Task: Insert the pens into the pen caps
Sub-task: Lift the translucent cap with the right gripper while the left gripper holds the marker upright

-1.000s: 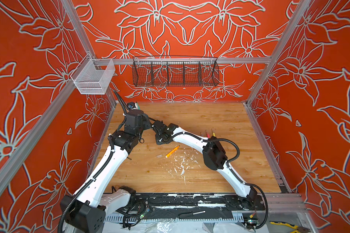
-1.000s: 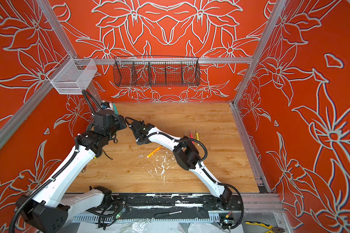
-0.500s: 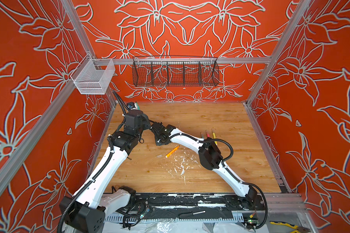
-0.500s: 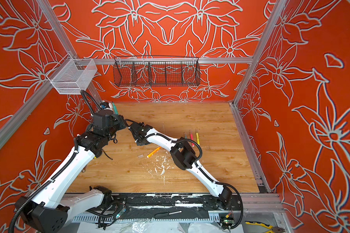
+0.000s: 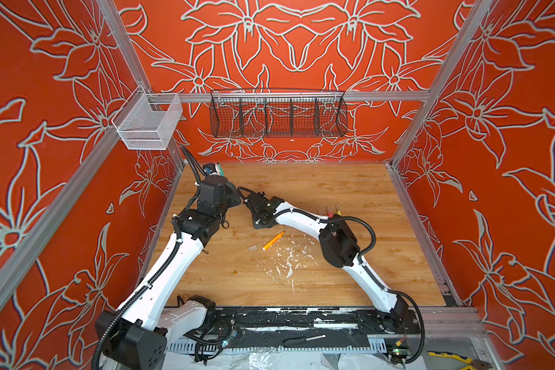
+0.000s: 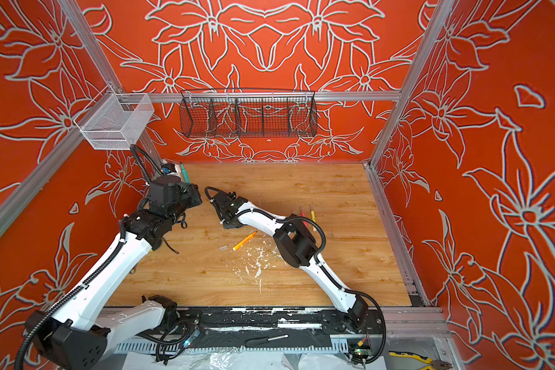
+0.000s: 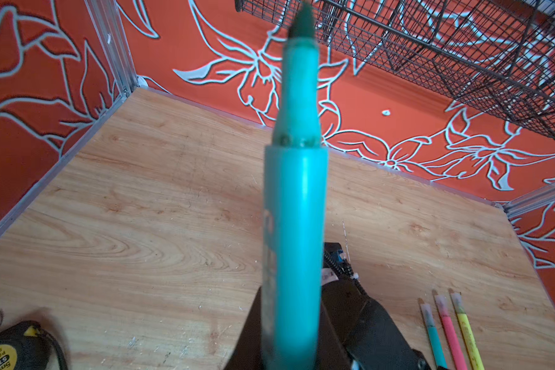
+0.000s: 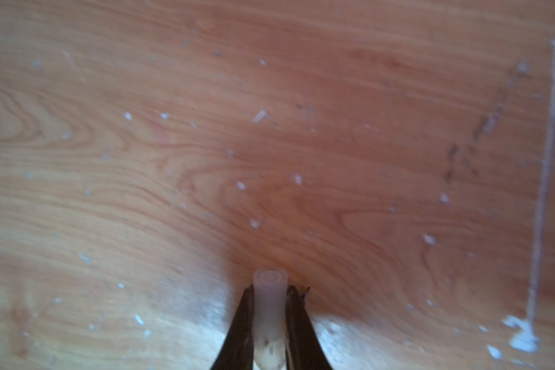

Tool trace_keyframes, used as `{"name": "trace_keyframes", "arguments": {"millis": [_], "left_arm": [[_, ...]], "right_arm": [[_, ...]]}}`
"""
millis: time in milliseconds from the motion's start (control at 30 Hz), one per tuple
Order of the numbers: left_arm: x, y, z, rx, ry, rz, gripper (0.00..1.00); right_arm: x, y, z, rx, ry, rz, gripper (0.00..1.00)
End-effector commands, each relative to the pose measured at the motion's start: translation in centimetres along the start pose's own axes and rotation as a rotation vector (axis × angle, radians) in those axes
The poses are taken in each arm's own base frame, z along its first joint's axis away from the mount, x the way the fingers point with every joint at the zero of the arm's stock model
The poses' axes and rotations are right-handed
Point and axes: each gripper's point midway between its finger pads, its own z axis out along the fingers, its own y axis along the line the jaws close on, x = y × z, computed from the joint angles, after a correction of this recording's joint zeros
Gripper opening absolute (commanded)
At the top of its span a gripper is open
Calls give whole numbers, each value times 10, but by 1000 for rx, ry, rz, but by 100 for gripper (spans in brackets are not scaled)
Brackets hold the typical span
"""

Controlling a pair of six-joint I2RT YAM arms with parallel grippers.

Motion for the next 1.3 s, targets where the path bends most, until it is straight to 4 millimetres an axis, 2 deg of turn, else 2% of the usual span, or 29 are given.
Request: {"name": "trace_keyframes", "arguments": {"millis": [0, 100, 367, 633, 800, 933, 1100, 1267], "left_arm": [[-5, -12, -1, 74, -16, -13, 0], [-2, -21, 0, 122, -4, -14, 0], [6, -41, 3, 243, 25, -33, 0], [18, -78, -6, 400, 46, 42, 0], [28, -101, -19, 491, 38, 103, 0], [33, -108, -23, 513, 38, 131, 0], [38, -115, -24, 533, 54, 145, 0], [41, -121, -27, 563, 61, 177, 0]], "right_arm": [[-21, -13, -35, 5, -77, 16, 6], [-18, -32, -48, 13, -78, 24, 6], [23, -104, -56, 115, -15, 41, 6], [51, -145, -61, 154, 41, 82, 7], [67, -159, -59, 158, 77, 106, 9], [80, -169, -53, 166, 107, 116, 11], [84, -172, -53, 160, 123, 119, 15], [83, -170, -56, 130, 134, 119, 27]]}}
